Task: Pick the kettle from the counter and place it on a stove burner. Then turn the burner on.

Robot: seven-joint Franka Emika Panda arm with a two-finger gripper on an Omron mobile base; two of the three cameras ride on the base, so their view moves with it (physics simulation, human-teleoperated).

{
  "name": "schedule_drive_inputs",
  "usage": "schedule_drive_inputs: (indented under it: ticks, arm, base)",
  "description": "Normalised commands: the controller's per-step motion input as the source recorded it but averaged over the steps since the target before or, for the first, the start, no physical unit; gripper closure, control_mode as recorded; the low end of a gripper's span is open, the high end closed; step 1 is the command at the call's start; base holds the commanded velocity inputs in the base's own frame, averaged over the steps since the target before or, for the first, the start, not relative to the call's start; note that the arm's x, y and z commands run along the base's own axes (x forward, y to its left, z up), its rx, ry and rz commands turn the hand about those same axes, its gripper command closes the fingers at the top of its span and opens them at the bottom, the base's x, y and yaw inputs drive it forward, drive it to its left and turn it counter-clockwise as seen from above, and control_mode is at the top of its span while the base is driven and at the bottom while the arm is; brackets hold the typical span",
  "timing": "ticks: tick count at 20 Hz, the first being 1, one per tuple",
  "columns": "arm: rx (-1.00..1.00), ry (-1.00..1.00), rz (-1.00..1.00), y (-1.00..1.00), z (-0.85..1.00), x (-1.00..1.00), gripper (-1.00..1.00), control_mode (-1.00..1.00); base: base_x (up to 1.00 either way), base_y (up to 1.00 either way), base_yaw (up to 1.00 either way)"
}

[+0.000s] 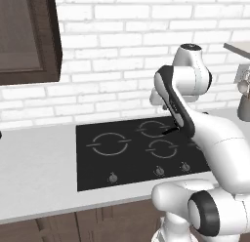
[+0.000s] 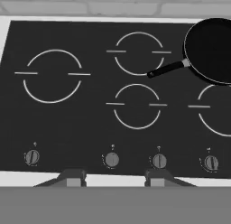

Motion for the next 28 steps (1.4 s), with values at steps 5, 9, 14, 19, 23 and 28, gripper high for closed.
schedule_drive_inputs:
  ticks: [5, 9, 14, 19, 23, 28]
  arm:
    - [0.01, -0.03, -0.02, -0.21, -0.01, -0.23, -1.0, -1.0]
    - [0.05, -0.08, -0.07, -0.5, -0.09, -0.47, -1.0, -1.0]
    - [0.07, -0.13, -0.08, -0.56, -0.14, -0.59, -1.0, -1.0]
    - [0.02, -0.19, -0.15, -0.54, -0.33, -0.54, -1.0, -1.0]
    - [0.0, -0.16, -0.21, -0.53, -0.07, -0.16, -1.0, -1.0]
    - [0.0, -0.07, -0.25, -0.7, 0.0, -0.02, -1.0, -1.0]
  base:
    - [0.0, 0.0, 0.0]
    - [0.0, 0.0, 0.0]
    - [0.0, 0.0, 0.0]
    - [0.0, 0.0, 0.0]
    - [0.0, 0.0, 0.0]
    - [0.0, 0.0, 0.0]
